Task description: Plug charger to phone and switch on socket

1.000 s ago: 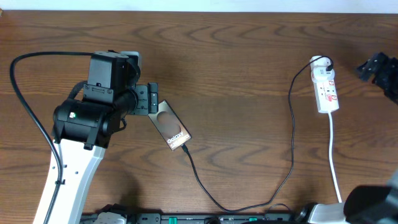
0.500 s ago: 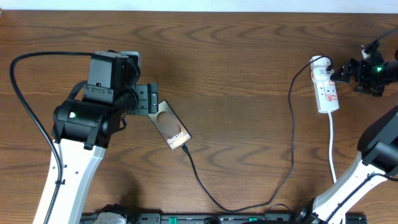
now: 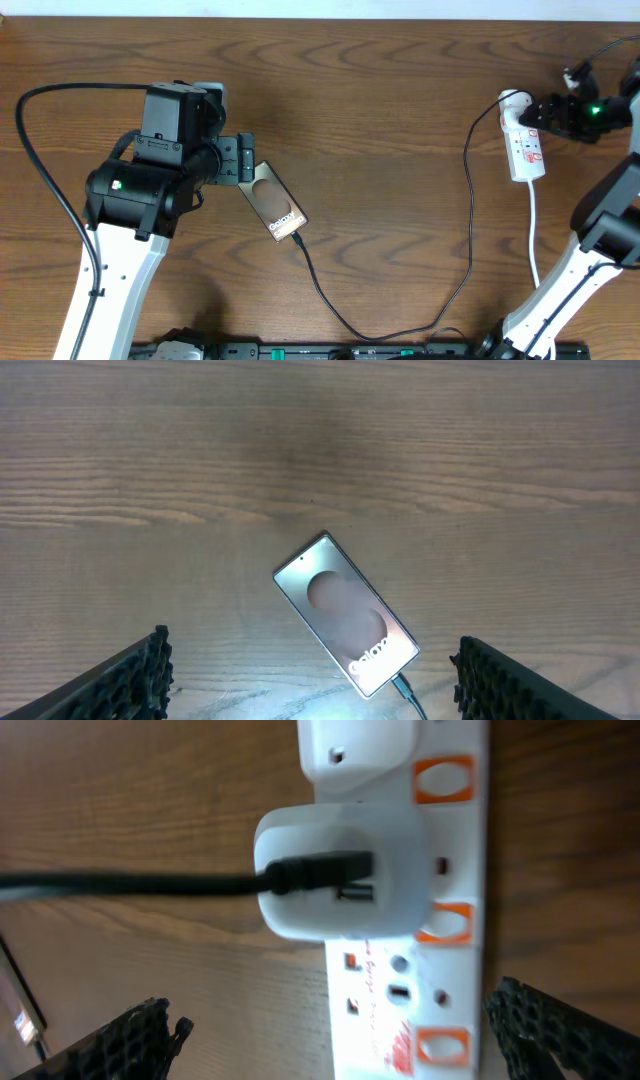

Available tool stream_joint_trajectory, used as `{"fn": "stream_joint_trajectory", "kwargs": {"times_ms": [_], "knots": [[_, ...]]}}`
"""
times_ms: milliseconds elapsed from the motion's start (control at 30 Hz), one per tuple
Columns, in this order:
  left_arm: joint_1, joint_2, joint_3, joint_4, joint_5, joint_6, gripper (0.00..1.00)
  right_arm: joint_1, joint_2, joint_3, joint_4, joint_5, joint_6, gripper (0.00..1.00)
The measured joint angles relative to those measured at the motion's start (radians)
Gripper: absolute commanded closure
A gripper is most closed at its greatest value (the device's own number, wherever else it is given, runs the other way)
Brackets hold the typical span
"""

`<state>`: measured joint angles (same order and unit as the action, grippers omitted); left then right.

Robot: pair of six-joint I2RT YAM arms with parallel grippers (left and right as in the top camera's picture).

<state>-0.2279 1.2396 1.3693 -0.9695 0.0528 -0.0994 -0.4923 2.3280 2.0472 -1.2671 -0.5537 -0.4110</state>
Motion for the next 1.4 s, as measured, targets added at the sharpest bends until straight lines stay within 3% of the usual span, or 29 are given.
{"fn": "stream_joint_trajectory", "kwargs": {"times_ms": [233, 1400], "knots": [[0.0, 0.0, 0.0, 0.0, 0.0, 0.0, 0.13, 0.06, 0.035, 0.0, -0.003, 0.008, -0.002, 0.01], [0.0, 0.0, 0.0, 0.0, 0.0, 0.0, 0.13, 0.069, 0.035, -0.024, 0.086, 0.068, 0.028, 0.01]]}}
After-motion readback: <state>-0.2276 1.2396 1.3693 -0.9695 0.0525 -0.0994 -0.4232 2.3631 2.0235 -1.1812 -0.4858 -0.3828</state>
